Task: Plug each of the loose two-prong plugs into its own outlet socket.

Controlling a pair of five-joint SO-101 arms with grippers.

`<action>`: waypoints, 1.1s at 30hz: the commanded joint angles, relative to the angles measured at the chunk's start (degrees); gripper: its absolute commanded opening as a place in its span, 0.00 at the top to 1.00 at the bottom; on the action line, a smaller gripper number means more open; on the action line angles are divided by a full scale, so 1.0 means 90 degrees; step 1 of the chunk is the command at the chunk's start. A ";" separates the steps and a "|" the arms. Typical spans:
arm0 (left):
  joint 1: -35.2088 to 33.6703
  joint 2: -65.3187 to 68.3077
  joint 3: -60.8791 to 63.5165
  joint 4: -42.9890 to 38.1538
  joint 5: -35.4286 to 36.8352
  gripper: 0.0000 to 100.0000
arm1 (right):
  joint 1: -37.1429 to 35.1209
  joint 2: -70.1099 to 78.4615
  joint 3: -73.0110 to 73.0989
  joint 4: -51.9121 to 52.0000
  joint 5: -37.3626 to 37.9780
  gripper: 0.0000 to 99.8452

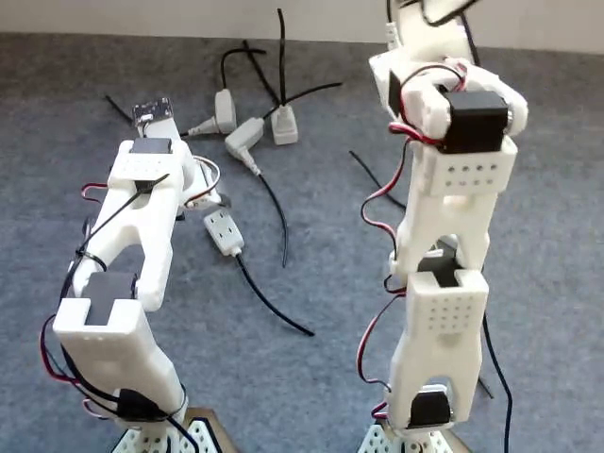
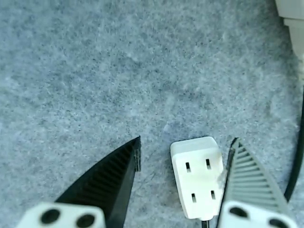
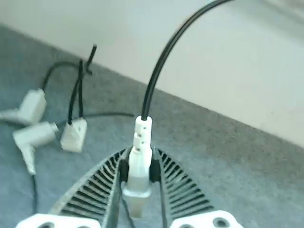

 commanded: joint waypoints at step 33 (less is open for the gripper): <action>0.0571 -0.0142 -0.0259 -0.0049 0.0010 0.71 | 0.0962 -0.2252 -0.0708 0.0259 -0.7258 0.99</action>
